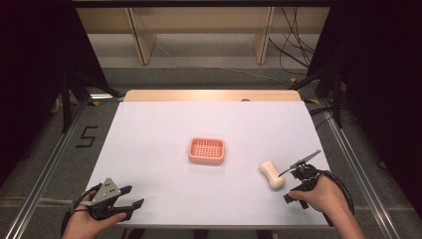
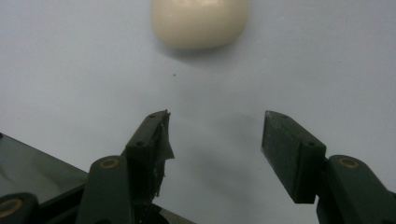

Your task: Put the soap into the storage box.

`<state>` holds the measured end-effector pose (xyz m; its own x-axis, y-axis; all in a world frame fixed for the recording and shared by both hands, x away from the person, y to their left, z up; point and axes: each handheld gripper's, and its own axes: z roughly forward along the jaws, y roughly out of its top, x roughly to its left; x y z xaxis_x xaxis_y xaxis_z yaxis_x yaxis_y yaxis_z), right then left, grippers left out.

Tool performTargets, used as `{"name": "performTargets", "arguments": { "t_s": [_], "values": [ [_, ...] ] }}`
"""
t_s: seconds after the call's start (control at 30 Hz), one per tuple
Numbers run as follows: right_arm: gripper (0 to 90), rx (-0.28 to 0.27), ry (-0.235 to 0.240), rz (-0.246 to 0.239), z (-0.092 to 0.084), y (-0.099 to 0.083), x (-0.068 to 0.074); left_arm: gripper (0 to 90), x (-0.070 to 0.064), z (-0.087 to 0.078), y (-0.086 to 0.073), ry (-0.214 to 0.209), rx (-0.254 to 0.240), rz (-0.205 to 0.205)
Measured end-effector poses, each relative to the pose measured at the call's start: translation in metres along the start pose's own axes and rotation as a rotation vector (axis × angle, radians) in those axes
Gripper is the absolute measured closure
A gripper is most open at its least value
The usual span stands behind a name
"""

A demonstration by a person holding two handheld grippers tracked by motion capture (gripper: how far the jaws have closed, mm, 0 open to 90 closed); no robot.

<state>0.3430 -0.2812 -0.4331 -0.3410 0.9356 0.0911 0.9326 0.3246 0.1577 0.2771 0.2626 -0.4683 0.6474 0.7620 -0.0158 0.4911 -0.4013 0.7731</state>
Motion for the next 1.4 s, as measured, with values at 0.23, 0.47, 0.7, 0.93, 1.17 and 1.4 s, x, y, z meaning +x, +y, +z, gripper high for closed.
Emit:
{"name": "performTargets", "arguments": {
  "t_s": [0.23, 0.47, 0.7, 0.93, 1.17, 1.4],
  "values": [
    [43.1, -0.018, -0.011, -0.019, -0.006, 0.014, 0.008, 36.5, 0.001, 0.000, 0.000, 0.004, 0.002, 0.031],
    [43.3, -0.004, -0.026, -0.018, -0.010, 0.026, 0.013, 36.6, 0.001, -0.001, 0.000, -0.001, 0.005, 0.035],
    [44.5, -0.016, -0.009, -0.022, -0.012, 0.039, 0.017, 36.5, 0.001, 0.000, 0.000, -0.003, 0.009, 0.036],
    [44.6, 0.000, 0.029, -0.012, -0.015, 0.051, 0.022, 36.5, -0.002, 0.001, 0.000, -0.009, -0.003, 0.004],
    [44.2, 0.008, -0.022, -0.053, -0.012, 0.065, 0.024, 36.5, 0.001, 0.000, 0.001, -0.007, 0.005, 0.035],
    [44.2, 0.009, -0.023, -0.064, -0.004, 0.075, 0.023, 36.5, -0.002, 0.001, 0.000, -0.011, -0.003, 0.005]
  ]
}}
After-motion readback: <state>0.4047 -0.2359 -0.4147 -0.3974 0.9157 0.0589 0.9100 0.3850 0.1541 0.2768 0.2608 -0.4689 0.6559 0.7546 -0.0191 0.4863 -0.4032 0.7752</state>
